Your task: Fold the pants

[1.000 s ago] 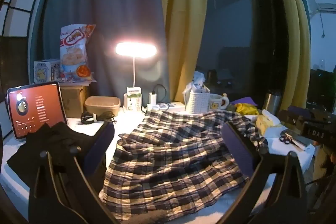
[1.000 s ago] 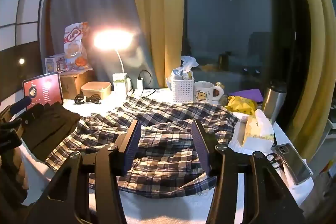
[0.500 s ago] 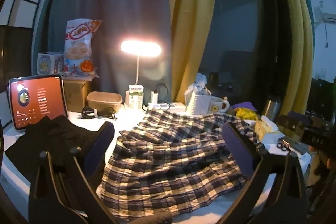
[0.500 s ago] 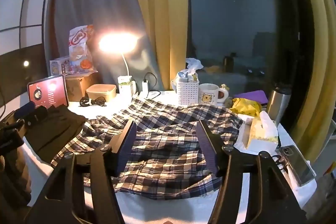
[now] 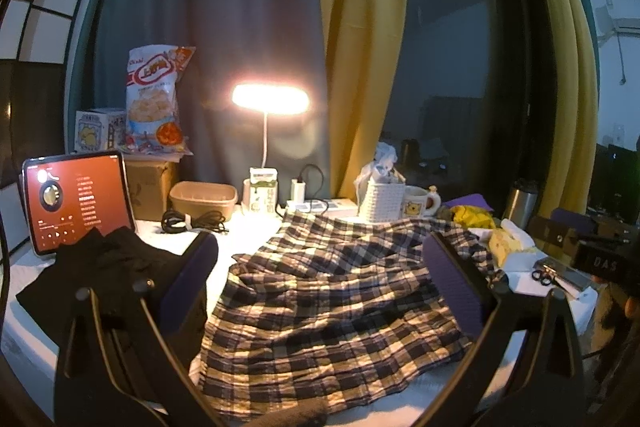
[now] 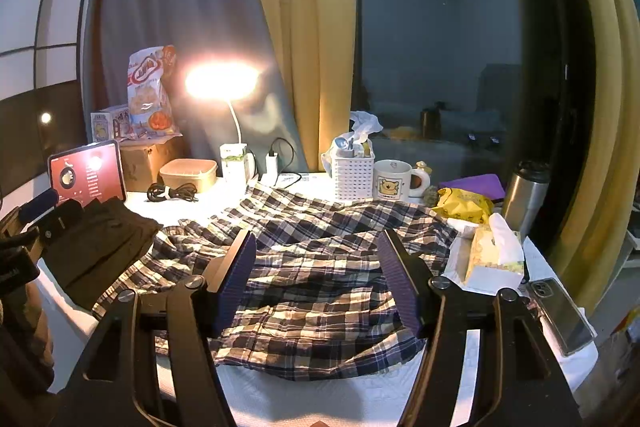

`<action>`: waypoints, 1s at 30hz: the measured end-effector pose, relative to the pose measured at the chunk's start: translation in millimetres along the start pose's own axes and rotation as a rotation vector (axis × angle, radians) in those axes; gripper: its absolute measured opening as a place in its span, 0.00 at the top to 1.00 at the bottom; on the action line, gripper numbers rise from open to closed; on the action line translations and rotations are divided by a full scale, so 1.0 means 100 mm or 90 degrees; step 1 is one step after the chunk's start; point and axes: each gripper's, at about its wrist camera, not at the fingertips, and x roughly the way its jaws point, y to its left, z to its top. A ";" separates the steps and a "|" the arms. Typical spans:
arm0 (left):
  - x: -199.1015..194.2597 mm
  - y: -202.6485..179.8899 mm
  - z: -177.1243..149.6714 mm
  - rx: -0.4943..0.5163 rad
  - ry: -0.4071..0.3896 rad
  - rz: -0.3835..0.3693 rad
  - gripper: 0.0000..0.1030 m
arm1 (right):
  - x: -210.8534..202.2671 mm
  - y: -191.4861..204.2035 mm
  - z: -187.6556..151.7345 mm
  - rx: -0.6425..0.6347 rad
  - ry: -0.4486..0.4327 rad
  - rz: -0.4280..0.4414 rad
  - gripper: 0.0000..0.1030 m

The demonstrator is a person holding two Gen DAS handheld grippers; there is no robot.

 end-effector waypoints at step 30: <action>-0.04 0.06 -0.01 -0.009 -0.004 0.002 0.00 | 0.01 0.04 -0.06 -0.006 0.007 -0.002 0.35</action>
